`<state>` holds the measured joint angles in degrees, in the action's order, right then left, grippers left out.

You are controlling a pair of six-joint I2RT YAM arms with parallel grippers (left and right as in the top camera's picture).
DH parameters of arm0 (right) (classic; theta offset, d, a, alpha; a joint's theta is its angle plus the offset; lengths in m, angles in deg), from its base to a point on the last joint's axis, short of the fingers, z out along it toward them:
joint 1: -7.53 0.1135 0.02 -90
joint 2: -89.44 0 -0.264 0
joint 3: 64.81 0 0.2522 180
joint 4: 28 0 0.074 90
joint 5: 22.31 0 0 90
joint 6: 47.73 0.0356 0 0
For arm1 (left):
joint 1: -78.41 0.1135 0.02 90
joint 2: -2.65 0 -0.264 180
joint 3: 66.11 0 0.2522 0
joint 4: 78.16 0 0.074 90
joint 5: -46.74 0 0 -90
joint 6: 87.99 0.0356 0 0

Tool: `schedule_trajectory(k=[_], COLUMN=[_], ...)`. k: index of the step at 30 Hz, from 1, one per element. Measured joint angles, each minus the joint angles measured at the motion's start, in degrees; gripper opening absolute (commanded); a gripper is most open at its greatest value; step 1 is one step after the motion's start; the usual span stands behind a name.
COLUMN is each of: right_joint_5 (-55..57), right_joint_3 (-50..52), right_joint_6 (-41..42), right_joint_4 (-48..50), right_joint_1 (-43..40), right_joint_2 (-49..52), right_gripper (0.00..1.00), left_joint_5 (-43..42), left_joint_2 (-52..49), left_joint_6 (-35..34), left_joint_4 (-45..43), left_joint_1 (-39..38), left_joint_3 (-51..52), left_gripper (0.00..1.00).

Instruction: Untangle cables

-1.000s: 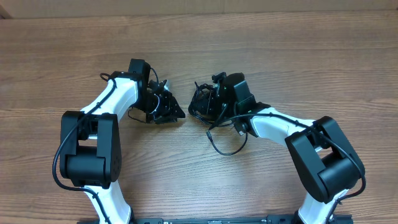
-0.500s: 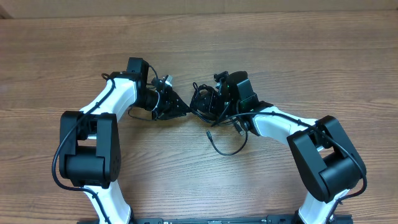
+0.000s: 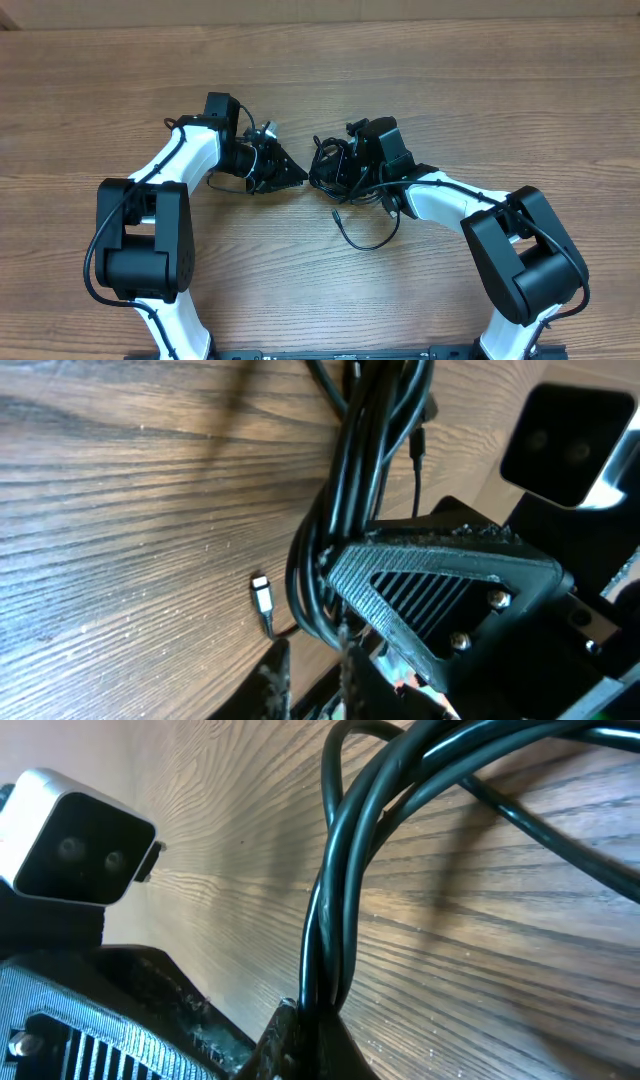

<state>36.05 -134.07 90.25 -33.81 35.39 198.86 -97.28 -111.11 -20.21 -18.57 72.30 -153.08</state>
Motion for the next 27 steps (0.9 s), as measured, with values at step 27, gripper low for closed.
schedule_trajectory(k=[27], right_joint_5=[4.2], right_joint_3=[0.0], right_joint_6=[3.0], right_joint_4=[0.4], right_joint_1=[-0.1], right_joint_2=[0.0], right_gripper=[0.04], left_joint_5=[9.2], left_joint_2=[0.0], left_joint_6=[-12.2], left_joint_4=[-6.7], left_joint_1=[-7.0], left_joint_3=[0.0], left_gripper=[0.30])
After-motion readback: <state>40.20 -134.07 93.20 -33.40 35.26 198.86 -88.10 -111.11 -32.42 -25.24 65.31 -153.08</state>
